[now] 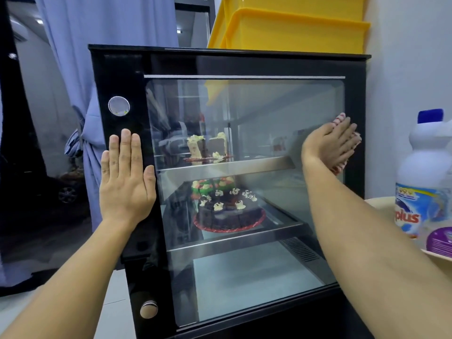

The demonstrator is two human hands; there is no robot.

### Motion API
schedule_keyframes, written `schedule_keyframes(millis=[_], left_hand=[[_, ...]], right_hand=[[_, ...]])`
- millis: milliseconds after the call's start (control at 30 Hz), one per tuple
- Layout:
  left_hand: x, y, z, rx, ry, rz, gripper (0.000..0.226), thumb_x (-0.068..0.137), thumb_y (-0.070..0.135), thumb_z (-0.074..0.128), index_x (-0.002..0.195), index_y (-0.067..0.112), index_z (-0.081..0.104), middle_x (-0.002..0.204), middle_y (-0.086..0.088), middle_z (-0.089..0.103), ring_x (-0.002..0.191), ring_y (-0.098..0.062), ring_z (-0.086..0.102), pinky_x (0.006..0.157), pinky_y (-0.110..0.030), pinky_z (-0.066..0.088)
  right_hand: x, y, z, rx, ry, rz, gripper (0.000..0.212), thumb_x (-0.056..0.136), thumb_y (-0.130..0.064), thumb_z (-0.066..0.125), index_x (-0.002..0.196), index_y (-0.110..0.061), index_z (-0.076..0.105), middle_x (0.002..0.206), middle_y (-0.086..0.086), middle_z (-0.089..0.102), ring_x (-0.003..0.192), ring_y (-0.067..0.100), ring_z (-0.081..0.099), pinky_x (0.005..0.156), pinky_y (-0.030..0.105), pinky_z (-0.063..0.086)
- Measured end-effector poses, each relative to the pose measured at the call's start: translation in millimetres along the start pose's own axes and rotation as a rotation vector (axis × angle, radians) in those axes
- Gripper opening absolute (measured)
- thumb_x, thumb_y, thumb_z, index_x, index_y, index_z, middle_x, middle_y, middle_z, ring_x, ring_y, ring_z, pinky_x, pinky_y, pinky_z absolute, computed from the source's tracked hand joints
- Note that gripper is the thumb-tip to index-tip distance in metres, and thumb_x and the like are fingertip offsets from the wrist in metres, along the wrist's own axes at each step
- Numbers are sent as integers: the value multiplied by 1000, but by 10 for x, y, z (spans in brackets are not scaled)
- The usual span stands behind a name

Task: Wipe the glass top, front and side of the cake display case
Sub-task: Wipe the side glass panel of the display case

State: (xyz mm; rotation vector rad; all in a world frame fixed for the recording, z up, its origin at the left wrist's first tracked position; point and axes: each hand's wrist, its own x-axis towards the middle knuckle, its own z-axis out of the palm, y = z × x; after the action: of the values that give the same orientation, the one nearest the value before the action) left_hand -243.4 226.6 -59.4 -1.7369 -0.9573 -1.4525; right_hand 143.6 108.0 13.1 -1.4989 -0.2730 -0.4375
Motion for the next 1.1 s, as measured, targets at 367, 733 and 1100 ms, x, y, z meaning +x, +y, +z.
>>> schedule_keyframes(millis=[367,733,1100], left_hand=[[-8,-15,3,15,3,18,67,108,34,28,167,8,6,175,-10,1,162,-27,-5,131,-42,-4],[0,-57,-53,35,-21,85,67,109,34,29,167,10,10,175,-12,1,162,-32,-2,131,-46,-2],[981,-567,-438,272,-190,842,56,113,43,13,168,30,12,175,-2,7,162,-26,5,131,-47,10]], right_hand=[[-1128,577,114,15,-177,-205,64,107,-43,9,166,-19,8,174,3,-1,161,30,-6,129,49,-4],[-1815,859,157,-115,-337,-1064,60,107,-31,28,164,-14,24,174,7,9,161,29,7,130,45,-1],[-2573,714,271,-80,-380,-1778,60,105,-32,46,162,-22,32,170,1,25,159,23,18,130,45,15]])
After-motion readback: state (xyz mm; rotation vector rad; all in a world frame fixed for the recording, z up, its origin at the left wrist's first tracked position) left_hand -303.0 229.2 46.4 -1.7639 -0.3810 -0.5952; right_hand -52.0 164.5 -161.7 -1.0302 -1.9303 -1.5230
